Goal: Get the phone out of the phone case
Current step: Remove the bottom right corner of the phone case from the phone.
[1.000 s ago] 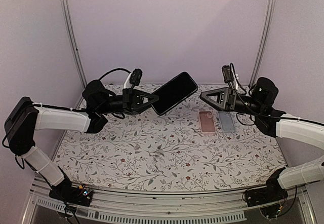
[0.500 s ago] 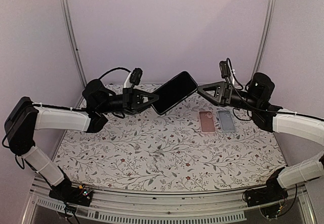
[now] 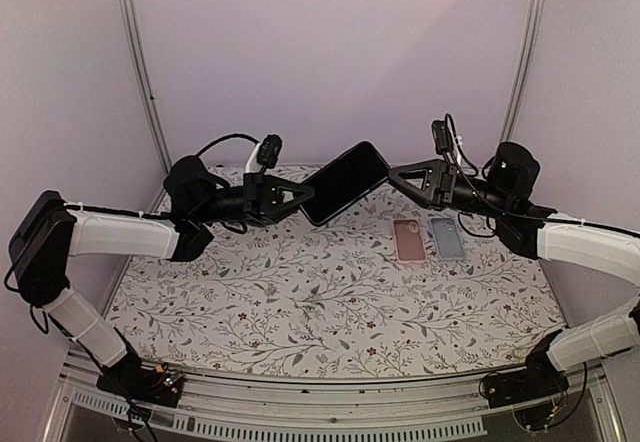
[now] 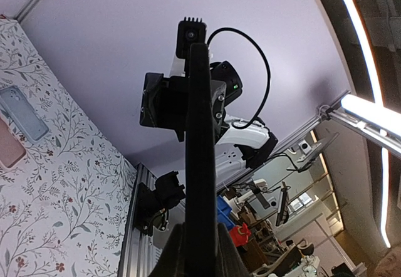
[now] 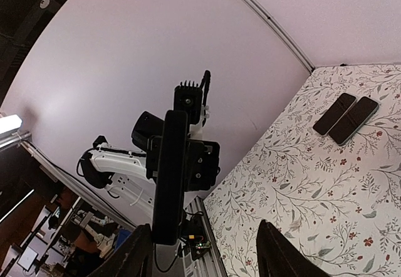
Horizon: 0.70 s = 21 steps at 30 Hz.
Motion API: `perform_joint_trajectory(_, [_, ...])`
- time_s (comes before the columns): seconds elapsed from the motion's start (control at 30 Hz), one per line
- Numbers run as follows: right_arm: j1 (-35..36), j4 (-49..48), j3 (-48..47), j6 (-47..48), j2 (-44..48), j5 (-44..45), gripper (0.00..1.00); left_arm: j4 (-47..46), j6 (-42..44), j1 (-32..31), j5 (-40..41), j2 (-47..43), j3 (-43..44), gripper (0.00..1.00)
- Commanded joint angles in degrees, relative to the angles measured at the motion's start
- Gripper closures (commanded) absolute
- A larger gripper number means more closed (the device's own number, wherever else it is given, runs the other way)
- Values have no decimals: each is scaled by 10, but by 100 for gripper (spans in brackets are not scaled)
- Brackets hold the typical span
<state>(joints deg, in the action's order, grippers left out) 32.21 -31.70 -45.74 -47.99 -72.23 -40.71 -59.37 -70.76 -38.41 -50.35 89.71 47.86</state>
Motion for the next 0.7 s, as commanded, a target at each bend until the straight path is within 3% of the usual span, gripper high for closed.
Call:
perform_joint_trajectory(0.0, [0,33,4,-2,-1,27,42,-95,-6,-7,-7,-17,20,100])
perform_joint_trajectory(0.67, [-11,56,9,-19,-16,25,43,-108,7,-18,-15,-25,28,100])
